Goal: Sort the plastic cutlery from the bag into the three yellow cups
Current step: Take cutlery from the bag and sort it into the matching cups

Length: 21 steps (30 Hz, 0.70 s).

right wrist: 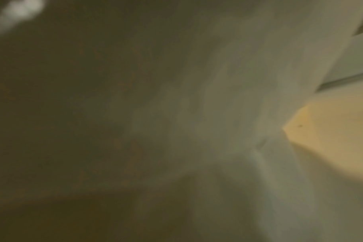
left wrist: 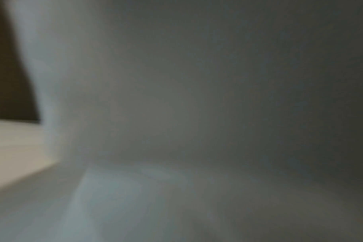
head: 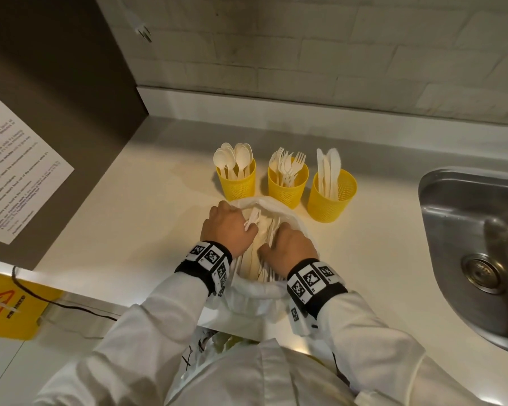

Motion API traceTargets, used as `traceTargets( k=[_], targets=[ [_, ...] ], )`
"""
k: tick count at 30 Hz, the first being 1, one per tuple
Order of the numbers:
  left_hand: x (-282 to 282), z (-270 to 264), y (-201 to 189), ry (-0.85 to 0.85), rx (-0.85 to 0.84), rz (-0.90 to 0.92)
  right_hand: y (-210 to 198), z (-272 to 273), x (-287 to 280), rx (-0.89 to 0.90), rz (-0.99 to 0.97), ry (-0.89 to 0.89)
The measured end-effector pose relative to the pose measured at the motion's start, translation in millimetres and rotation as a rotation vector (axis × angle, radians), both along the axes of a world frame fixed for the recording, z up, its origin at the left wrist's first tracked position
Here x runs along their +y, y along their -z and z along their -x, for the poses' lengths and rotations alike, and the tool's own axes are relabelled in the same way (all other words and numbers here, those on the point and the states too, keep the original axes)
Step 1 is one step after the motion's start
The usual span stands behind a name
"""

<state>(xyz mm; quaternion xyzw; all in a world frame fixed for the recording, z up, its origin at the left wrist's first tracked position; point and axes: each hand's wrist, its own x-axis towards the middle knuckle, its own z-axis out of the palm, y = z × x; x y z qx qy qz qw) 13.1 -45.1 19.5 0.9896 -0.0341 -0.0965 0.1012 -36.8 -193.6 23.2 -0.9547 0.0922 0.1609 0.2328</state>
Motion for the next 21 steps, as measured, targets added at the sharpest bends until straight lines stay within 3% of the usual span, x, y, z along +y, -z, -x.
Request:
traceTargets(
  k=[2,7,10,14,16,21],
  targets=[
    [-1.1,1.0,4.2,0.005,-0.024,0.04,0.6,1.5,-0.8,-0.014,0.001,-0.004],
    [0.3,8.2,-3.7,-0.029,-0.082,0.381,-0.1,1.7,-3.3,-0.035,-0.103,0.022],
    [15.0,19.3,-18.9,-0.093,-0.136,0.299,1.7,1.1,-5.8,-0.032,-0.116,-0.003],
    [28.5,30.4,-22.3,-0.116,0.238,0.104,4.6,0.3,-10.8,-0.046,-0.098,-0.003],
    [28.6,32.8,-17.0,-0.104,0.322,0.126,4.9,-0.8,-11.0,-0.054,-0.085,-0.008],
    [28.3,34.1,-19.4,-0.081,0.235,0.218,7.3,-2.4,-11.6,-0.056,-0.071,-0.029]
  ],
)
